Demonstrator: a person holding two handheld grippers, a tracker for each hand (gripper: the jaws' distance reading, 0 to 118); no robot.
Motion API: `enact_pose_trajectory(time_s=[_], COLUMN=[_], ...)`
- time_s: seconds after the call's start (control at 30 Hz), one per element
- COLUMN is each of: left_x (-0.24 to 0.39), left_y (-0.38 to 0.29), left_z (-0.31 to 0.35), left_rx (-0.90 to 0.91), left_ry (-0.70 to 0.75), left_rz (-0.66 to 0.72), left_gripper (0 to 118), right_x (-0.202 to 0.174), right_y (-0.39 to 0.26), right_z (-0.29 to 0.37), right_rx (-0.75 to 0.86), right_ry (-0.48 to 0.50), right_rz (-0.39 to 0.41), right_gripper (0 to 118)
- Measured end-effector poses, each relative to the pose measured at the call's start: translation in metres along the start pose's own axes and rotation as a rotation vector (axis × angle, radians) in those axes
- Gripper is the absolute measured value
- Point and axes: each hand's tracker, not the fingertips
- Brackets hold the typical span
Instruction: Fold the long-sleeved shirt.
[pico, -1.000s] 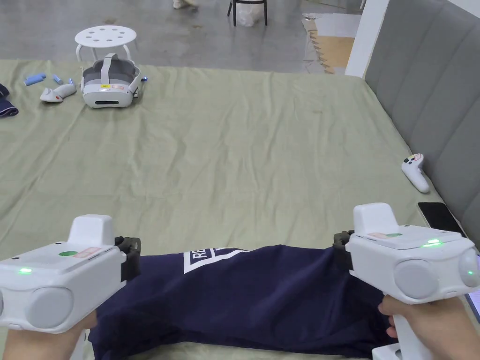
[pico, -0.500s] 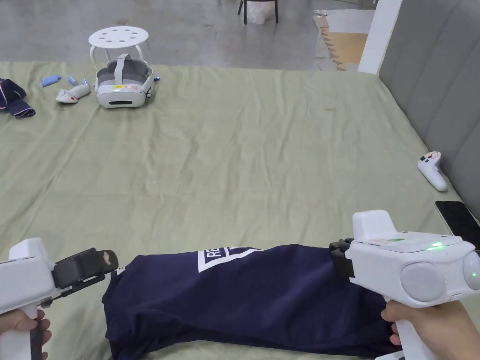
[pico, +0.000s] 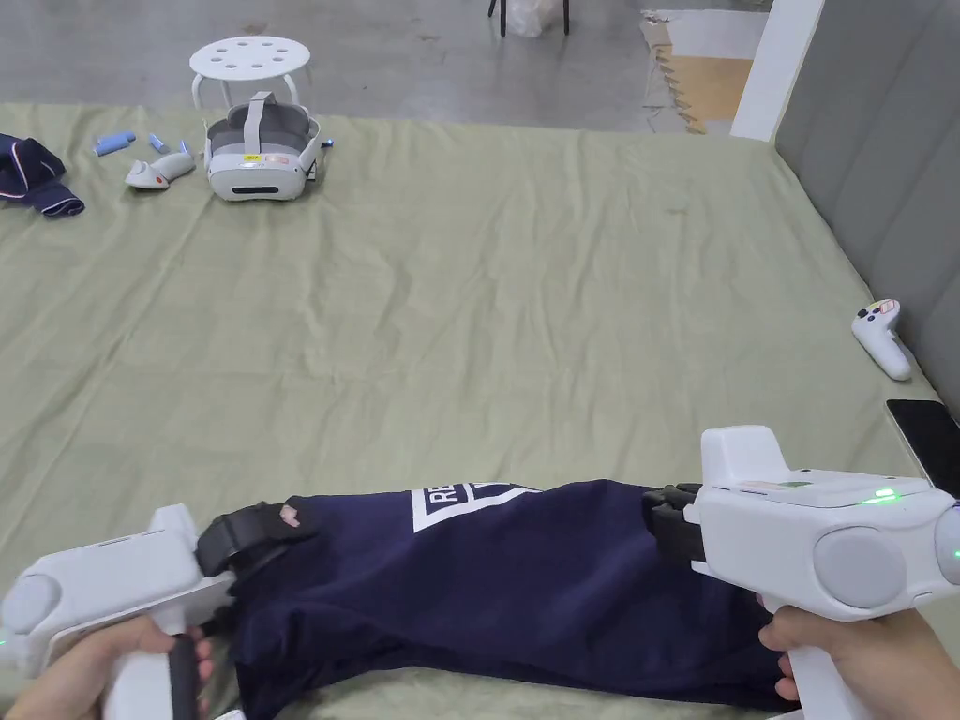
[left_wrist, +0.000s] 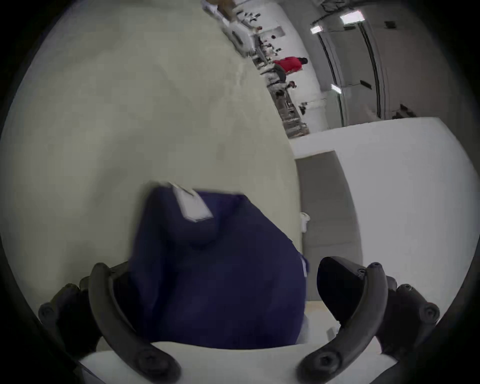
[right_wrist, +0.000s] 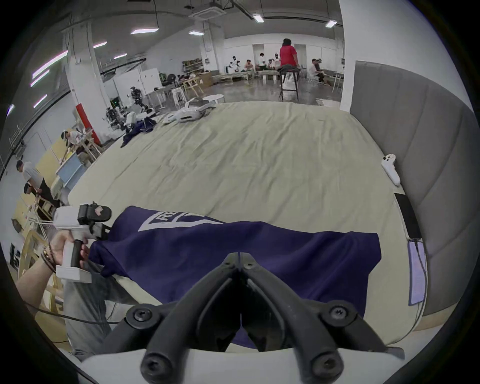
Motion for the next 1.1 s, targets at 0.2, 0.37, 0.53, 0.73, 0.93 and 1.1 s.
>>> enact_pose_trajectory(time_s=[0.2,0.37,0.53,0.73,0.93,1.1], left_x=[0.029,0.027,0.038,0.037,0.029,0.036], left_y=[-0.012,-0.002,0.004,0.033,0.068,0.083], left_z=[-0.041,-0.027,-0.003,0.034,0.103,0.136], left_rx=[-0.035,-0.015,0.049,0.07,0.176,0.243], left_ry=[0.01,0.196,0.145,0.194,0.316,0.375], left_rz=[-0.135,-0.257,-0.295,-0.337,-0.347,-0.333], left_gripper=[109,35,32,32,31,31], right_x=[-0.001,0.0,0.003,0.002,0.002,0.001], right_y=[-0.001,-0.003,-0.004,-0.002,-0.001,-0.003], right_z=[0.005,0.009,0.013,0.014,0.012,0.009], right_rx=[0.004,-0.002,0.0,0.003,0.0,-0.005], right_ry=[0.003,-0.001,-0.01,-0.016,-0.008,0.0], right_rz=[0.005,0.001,-0.013,-0.006,0.008,0.007], right_gripper=[0,0,0,0,0,0])
